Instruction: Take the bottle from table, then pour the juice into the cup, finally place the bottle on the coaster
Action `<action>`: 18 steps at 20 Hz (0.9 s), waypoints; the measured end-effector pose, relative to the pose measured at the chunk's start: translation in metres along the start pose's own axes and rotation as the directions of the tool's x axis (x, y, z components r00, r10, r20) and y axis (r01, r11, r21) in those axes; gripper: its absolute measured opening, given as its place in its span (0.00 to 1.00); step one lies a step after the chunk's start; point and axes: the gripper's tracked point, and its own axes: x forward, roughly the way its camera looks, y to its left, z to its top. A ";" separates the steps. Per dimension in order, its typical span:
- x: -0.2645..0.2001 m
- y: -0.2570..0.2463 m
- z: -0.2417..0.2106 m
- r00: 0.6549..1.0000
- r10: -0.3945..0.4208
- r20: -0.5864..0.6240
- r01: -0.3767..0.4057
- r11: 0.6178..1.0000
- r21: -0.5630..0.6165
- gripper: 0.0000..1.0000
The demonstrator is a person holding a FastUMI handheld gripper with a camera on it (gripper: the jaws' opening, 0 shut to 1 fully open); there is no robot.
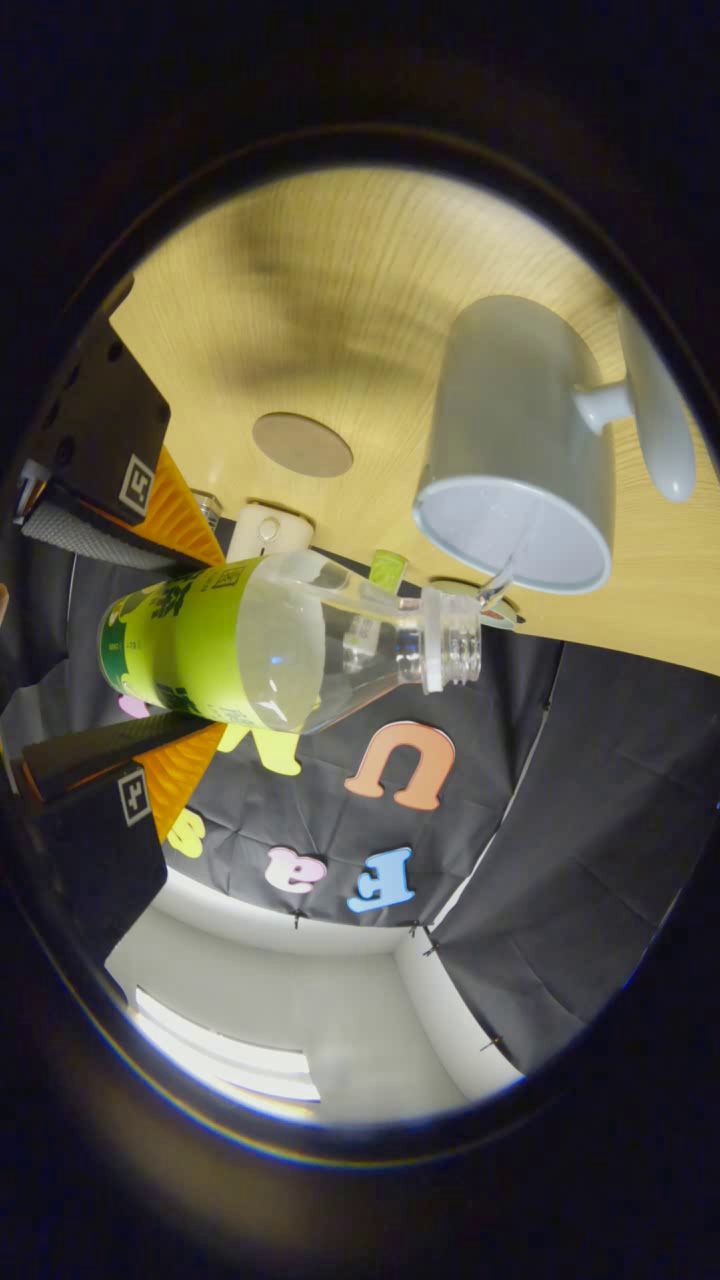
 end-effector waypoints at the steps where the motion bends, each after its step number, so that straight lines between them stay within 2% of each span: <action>1: 0.001 -0.001 0.000 1.000 -0.002 0.000 0.002 1.000 -0.006 0.77; 18: 0.018 -0.022 -0.003 0.998 -0.065 0.007 0.066 0.994 -0.086 0.77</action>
